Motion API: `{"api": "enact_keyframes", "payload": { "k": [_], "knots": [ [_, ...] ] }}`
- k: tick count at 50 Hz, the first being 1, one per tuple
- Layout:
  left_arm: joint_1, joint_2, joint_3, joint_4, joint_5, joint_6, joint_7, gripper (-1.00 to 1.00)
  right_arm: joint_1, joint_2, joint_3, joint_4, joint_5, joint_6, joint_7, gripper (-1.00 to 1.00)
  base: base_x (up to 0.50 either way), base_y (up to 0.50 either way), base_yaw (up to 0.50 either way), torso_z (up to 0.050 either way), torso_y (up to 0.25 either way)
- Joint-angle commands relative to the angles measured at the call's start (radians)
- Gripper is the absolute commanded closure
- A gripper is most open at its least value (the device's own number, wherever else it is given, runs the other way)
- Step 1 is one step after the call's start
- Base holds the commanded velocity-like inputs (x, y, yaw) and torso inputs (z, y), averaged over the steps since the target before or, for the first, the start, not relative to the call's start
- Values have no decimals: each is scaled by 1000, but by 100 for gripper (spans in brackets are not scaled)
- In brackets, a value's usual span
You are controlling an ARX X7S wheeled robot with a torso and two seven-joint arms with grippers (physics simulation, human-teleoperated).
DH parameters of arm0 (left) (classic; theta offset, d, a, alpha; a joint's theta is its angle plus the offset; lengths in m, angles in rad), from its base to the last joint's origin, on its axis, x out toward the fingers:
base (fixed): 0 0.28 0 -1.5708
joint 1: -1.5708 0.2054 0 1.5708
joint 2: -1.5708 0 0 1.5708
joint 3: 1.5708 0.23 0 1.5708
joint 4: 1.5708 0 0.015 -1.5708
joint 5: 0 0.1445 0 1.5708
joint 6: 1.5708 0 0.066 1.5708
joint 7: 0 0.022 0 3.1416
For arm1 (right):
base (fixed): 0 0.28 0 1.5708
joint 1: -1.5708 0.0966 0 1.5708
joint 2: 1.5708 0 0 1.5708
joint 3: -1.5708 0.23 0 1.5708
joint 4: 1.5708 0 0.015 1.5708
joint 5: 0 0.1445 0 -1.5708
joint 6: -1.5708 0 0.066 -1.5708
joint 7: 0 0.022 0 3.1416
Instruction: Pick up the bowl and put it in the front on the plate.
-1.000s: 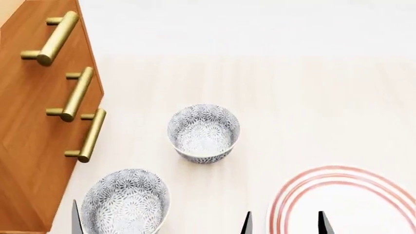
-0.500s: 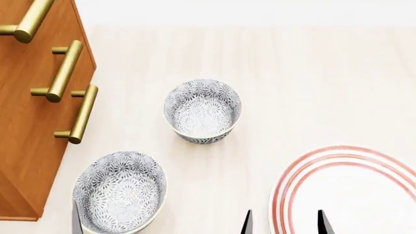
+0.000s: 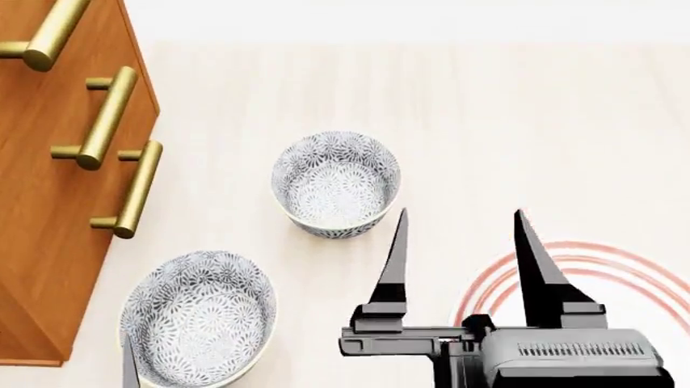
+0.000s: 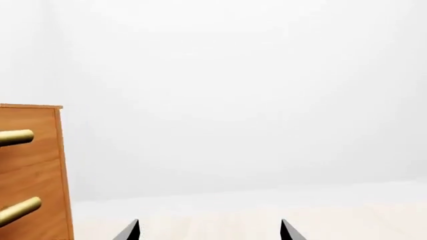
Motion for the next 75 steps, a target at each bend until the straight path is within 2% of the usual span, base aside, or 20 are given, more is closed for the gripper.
{"api": "enact_keyframes", "payload": {
  "k": [1, 6, 11, 14, 23, 29, 39, 56, 75],
  "knots": [
    [-3, 4, -3, -4, -2, -5, 7, -100, 389, -10, 6, -16, 163, 567, 26, -100, 0, 0, 0, 0, 0],
    [-3, 2, -1, -2, -6, -9, 6, -100, 600, -61, 31, 160, 252, 760, 33, -100, 0, 0, 0, 0, 0],
    [-4, 0, 0, 0, -10, -13, 4, -100, 775, -109, 27, 424, 267, 848, 20, -100, 0, 0, 0, 0, 0],
    [-4, -2, 0, 1, -11, -16, 3, -100, 821, -120, 10, 509, 270, 872, -2, -100, 0, 0, 0, 0, 0],
    [-12, -5, 2, -7, -29, -20, 4, -100, 960, -175, -59, 835, 207, 786, -54, -100, 0, 0, 0, 0, 0],
    [-21, -6, 6, -23, -47, -26, 9, -100, 1091, -220, -83, 1160, 180, 692, -83, -100, 0, 0, 0, 0, 0],
    [-23, -10, 13, -29, -52, -26, 7, -100, 1173, -226, -257, 1387, 290, 546, -56, -100, 0, 0, 0, 0, 0],
    [-29, -15, 25, -43, -68, -33, 10, -100, 1190, -225, -423, 1480, 422, 491, -48, -100, 0, 0, 0, 0, 0],
    [-29, -22, 34, -30, -74, -53, 6, -100, 1119, -178, -423, 1284, 512, 607, 16, -100, 0, 0, 0, 0, 0]
  ]
}}
